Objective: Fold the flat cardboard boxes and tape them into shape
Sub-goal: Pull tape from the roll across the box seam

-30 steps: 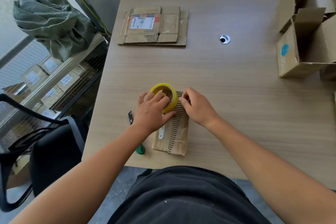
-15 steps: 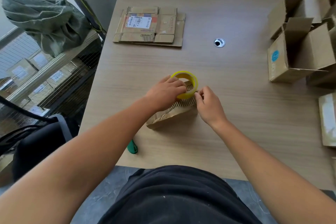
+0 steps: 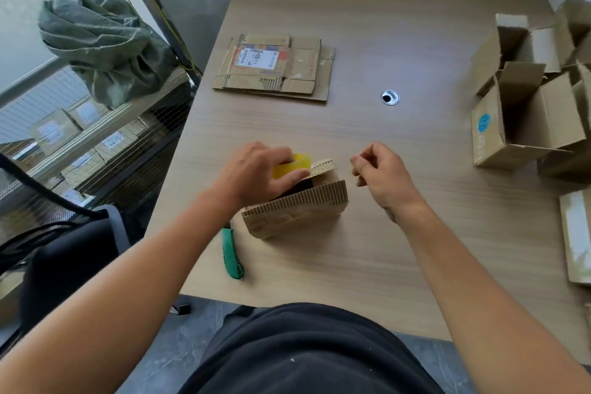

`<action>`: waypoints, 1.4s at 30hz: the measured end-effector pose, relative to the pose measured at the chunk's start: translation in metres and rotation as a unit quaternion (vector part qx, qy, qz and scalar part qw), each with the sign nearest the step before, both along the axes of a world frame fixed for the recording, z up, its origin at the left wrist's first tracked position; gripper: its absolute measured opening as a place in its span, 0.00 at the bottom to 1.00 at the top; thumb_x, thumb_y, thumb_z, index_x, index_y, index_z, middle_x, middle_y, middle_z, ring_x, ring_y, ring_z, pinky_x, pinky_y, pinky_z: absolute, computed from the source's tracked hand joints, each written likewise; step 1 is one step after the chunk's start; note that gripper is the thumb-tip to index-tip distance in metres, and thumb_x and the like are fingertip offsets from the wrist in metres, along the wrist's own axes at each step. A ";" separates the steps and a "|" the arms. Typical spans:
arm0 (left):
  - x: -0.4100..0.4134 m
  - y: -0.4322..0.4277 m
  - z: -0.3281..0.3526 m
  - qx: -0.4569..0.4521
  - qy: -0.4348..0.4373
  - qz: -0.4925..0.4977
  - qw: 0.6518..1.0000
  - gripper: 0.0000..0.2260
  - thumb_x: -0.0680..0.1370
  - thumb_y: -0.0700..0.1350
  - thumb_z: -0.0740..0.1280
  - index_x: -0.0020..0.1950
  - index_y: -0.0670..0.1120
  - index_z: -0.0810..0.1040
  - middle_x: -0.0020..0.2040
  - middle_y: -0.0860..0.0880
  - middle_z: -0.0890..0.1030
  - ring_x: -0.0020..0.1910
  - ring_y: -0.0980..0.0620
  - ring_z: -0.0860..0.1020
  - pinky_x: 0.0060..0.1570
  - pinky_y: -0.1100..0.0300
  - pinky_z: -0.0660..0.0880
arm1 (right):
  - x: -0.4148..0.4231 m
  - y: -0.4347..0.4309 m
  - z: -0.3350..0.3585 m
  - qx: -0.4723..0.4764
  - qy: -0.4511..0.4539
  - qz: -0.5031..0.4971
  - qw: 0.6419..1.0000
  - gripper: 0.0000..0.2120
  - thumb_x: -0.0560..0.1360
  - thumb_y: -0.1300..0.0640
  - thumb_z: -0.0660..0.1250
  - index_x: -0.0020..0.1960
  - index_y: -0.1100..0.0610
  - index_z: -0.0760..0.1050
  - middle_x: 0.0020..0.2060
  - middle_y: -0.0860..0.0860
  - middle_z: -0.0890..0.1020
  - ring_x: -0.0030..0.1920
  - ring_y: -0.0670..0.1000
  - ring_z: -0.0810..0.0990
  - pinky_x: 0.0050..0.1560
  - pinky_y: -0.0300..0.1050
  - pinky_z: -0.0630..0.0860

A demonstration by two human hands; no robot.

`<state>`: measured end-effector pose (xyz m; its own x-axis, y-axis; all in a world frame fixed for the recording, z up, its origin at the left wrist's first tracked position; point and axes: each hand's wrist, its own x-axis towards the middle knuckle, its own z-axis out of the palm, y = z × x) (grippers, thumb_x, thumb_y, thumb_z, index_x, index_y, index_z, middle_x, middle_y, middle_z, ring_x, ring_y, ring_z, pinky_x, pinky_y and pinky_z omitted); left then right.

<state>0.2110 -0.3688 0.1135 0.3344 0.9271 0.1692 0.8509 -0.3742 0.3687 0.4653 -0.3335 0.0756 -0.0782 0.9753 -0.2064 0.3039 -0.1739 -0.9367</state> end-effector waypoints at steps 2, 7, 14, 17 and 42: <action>-0.027 -0.009 0.010 -0.011 0.005 0.048 0.999 0.25 0.75 0.70 0.58 0.40 0.50 0.79 0.28 0.53 0.74 0.28 0.48 0.73 0.32 0.59 0.65 | 0.013 0.007 0.003 -0.007 0.028 -0.017 0.999 0.10 0.81 0.63 0.66 0.42 0.56 0.71 0.33 0.50 0.79 0.28 0.46 0.74 0.36 0.45 0.76; -0.058 -0.045 0.014 -0.096 0.061 0.121 0.986 0.25 0.70 0.76 0.58 0.42 0.56 0.77 0.29 0.58 0.76 0.29 0.62 0.72 0.30 0.66 0.63 | 0.014 0.003 -0.008 -0.026 0.028 0.051 0.998 0.06 0.81 0.63 0.66 0.45 0.59 0.74 0.33 0.51 0.77 0.28 0.45 0.74 0.34 0.39 0.77; -0.050 -0.067 -0.010 -0.155 0.128 0.181 0.963 0.36 0.66 0.75 0.70 0.67 0.58 0.72 0.56 0.56 0.78 0.52 0.51 0.80 0.47 0.55 0.73 | -0.019 -0.009 -0.036 -0.006 -0.029 0.074 0.997 0.09 0.82 0.59 0.65 0.43 0.55 0.72 0.37 0.55 0.78 0.37 0.50 0.73 0.43 0.48 0.72; -0.051 -0.059 -0.021 -0.207 0.152 0.175 0.951 0.39 0.67 0.70 0.72 0.75 0.61 0.67 0.71 0.55 0.70 0.60 0.47 0.79 0.56 0.52 0.74 | -0.022 -0.006 -0.045 0.006 -0.071 0.079 0.994 0.08 0.81 0.57 0.64 0.44 0.55 0.71 0.39 0.56 0.79 0.38 0.49 0.73 0.43 0.49 0.71; -0.034 -0.026 -0.033 -0.232 0.276 0.162 0.918 0.23 0.73 0.59 0.69 0.67 0.58 0.76 0.60 0.54 0.79 0.55 0.48 0.79 0.47 0.54 0.73 | -0.016 0.022 -0.081 -0.175 0.043 0.029 0.983 0.11 0.84 0.58 0.61 0.43 0.56 0.70 0.35 0.51 0.82 0.32 0.48 0.82 0.31 0.43 0.77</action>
